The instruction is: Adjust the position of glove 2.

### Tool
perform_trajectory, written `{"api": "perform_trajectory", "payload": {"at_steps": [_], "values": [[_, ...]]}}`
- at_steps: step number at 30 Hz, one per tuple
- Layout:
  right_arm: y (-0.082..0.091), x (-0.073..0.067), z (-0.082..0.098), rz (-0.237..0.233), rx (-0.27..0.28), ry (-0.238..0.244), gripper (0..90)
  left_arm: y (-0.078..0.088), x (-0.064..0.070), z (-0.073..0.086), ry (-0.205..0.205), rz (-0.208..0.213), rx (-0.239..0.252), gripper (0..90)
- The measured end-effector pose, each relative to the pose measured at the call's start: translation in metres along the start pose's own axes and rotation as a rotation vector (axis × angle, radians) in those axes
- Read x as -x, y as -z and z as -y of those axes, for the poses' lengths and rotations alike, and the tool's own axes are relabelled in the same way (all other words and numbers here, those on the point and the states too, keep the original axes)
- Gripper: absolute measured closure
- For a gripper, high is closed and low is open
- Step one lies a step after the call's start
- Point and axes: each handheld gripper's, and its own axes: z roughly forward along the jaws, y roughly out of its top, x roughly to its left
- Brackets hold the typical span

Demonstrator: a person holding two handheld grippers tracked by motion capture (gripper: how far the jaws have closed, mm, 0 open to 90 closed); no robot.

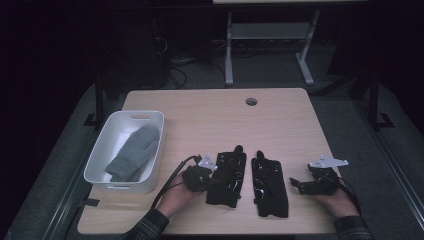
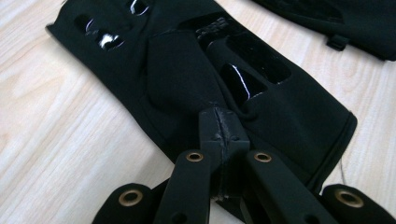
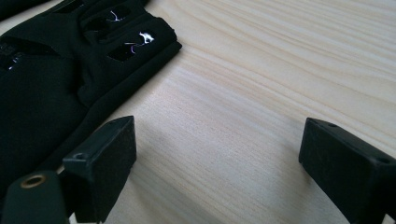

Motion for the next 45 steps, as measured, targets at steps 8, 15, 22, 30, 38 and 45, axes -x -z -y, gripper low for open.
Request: {"api": "perform_trajectory", "payload": {"at_steps": [8,15,22,30,38,45], "values": [[0.009,-0.004,-0.005,-0.059,-0.026,-0.004,44.6,0.011,-0.014,0.003,0.044,-0.042,0.07,67.5],[0.018,-0.03,-0.011,-0.16,-0.034,0.063,87.3,0.01,-0.025,0.005,0.085,-0.041,0.094,42.6],[0.011,-0.045,-0.013,-0.235,-0.082,0.094,90.0,0.002,-0.03,0.004,0.083,-0.035,0.087,39.1],[0.004,-0.054,-0.018,-0.264,-0.087,0.121,90.0,-0.005,-0.032,0.003,0.103,-0.043,0.086,40.8],[0.0,-0.059,-0.021,-0.278,-0.09,0.134,90.0,-0.009,-0.031,-0.001,0.102,-0.047,0.078,48.1],[-0.002,-0.062,-0.023,-0.289,-0.084,0.146,90.0,-0.014,-0.029,-0.003,0.085,-0.069,0.049,58.1]]}}
